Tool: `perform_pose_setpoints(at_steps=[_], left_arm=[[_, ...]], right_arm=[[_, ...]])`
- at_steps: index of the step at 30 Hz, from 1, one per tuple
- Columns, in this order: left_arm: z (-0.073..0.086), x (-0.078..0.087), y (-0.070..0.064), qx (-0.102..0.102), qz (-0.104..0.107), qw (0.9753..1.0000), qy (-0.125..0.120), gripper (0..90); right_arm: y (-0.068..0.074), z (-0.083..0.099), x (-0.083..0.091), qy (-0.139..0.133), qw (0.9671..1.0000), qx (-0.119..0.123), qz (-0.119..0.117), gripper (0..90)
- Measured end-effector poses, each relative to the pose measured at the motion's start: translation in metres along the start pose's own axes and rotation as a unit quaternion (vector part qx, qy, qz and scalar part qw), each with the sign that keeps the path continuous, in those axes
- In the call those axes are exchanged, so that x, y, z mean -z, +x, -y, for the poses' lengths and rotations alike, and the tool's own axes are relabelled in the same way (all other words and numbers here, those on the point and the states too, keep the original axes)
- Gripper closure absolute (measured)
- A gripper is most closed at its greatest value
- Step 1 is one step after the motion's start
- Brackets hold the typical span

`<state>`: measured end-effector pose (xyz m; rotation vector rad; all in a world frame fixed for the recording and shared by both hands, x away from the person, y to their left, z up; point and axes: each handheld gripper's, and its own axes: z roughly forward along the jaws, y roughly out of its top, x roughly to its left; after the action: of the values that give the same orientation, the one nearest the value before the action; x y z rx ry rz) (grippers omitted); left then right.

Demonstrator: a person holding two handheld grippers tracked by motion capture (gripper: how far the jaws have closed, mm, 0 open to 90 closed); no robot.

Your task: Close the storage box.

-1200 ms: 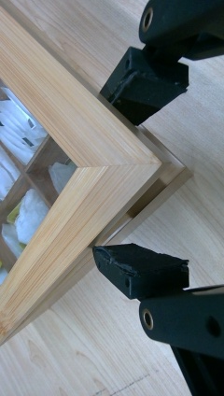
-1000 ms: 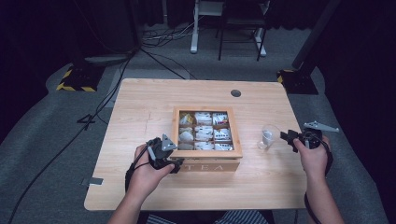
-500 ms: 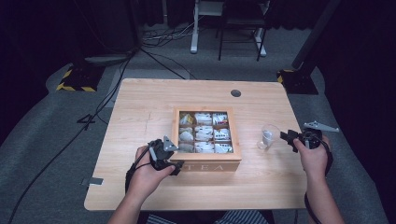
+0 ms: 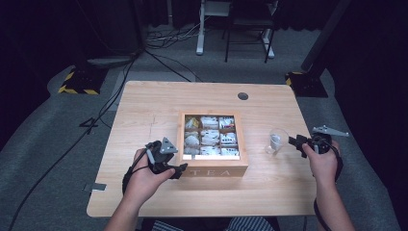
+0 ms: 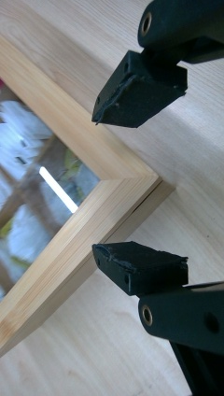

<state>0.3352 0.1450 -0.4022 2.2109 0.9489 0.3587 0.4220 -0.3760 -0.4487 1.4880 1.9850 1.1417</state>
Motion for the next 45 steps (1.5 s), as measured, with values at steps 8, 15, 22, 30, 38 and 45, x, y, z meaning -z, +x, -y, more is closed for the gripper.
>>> perform_pose_setpoints(at_steps=[8, 15, 22, 30, 38, 45], left_arm=[[0.003, 0.017, 0.024, 0.01, -0.046, 0.9976, -0.051, 25.6], [0.012, 0.021, 0.048, 0.023, -0.079, 0.9946, -0.064, 22.9], [0.021, 0.012, 0.064, 0.027, -0.108, 0.9928, -0.045, 20.8], [0.039, -0.005, 0.085, 0.063, -0.117, 0.9901, -0.045, 20.7], [0.063, -0.025, 0.105, 0.097, -0.117, 0.9876, -0.038, 20.7], [0.076, -0.038, 0.112, 0.101, -0.125, 0.9866, -0.026, 20.7]], right_arm=[[0.001, 0.005, -0.005, 0.009, 0.9999, 0.009, 0.001, 49.4], [-0.004, 0.01, -0.007, 0.013, 0.9998, 0.016, 0.003, 45.2], [-0.01, 0.017, -0.011, 0.023, 0.9996, 0.016, 0.01, 41.7], [-0.013, 0.024, -0.019, 0.034, 0.9992, 0.021, 0.007, 39.8], [-0.017, 0.028, -0.024, 0.04, 0.9989, 0.023, 0.012, 38.4], [-0.019, 0.032, -0.028, 0.045, 0.9985, 0.026, 0.016, 37.6]])
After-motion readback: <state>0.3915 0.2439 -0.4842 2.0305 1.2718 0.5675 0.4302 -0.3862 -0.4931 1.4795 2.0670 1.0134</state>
